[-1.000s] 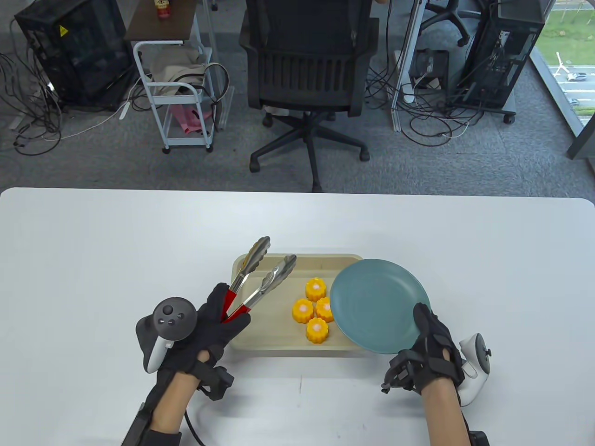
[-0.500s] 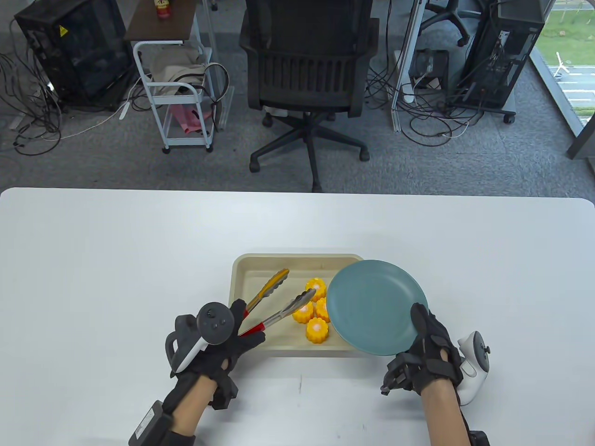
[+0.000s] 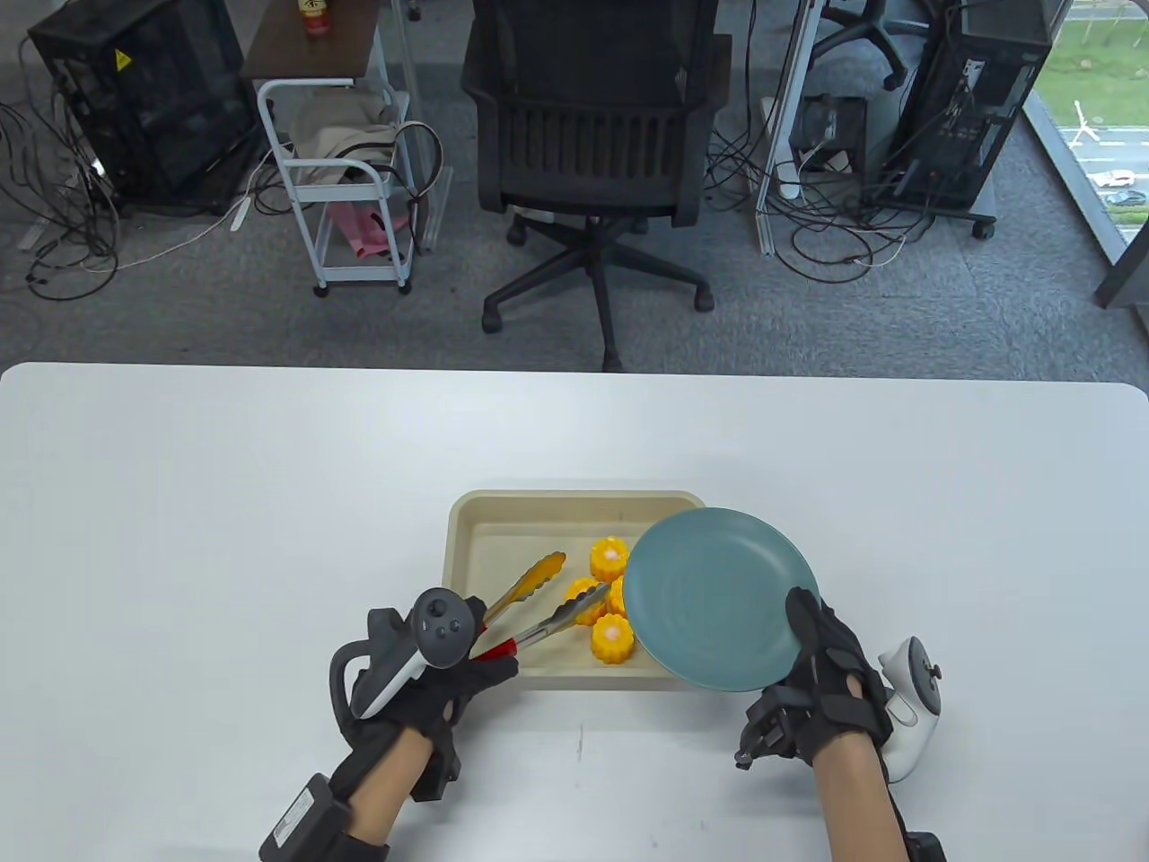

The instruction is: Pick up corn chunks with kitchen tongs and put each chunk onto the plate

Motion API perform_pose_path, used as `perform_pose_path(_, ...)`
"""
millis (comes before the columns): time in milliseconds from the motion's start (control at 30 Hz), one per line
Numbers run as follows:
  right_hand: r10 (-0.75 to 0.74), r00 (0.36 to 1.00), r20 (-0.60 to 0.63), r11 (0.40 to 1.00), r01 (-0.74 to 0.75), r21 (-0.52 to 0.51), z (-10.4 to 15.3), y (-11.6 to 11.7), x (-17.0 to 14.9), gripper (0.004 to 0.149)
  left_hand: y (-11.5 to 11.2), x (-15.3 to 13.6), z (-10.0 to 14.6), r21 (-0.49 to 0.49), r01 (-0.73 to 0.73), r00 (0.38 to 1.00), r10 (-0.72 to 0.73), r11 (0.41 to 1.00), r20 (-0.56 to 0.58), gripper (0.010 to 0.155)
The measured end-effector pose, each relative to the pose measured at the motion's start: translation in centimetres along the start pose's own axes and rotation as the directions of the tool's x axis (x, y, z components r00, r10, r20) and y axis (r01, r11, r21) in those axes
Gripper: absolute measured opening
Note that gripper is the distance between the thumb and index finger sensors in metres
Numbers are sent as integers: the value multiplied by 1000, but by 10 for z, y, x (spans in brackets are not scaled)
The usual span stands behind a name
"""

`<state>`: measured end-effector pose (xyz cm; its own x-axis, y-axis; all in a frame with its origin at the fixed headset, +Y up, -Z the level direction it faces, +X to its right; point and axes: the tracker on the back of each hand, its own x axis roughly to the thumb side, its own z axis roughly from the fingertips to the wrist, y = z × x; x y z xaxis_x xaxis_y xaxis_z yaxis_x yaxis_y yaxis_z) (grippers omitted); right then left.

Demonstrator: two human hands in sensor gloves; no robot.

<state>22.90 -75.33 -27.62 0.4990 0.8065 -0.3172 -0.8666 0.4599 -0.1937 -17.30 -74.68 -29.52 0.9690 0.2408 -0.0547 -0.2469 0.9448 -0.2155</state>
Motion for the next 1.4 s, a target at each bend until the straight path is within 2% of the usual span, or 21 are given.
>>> perform_pose_path(800,18,1000,-5,1000,-18,10,-1,1,-1,53,1,4,1,7,38,999,-38,999,-13,73)
perform_pose_path(1000,25,1000,-8,1000,-25,10,-1,1,-1,53,4,2,1,22,20,1000,-20,1000,-18,72)
perform_pose_path(1100,29,1000,-9,1000,-29,8,-1,1,-1,53,6,-2,1,0,-7,1000,7,1000,-27,72)
perform_pose_path(1233,34,999,-13,999,-34,8,-1,1,-2,53,15,-6,6,43,-47,998,49,998,-40,72)
perform_pose_path(1400,41,999,-19,999,-41,5,-2,2,-3,53,42,-14,16,138,-166,985,170,976,-17,72)
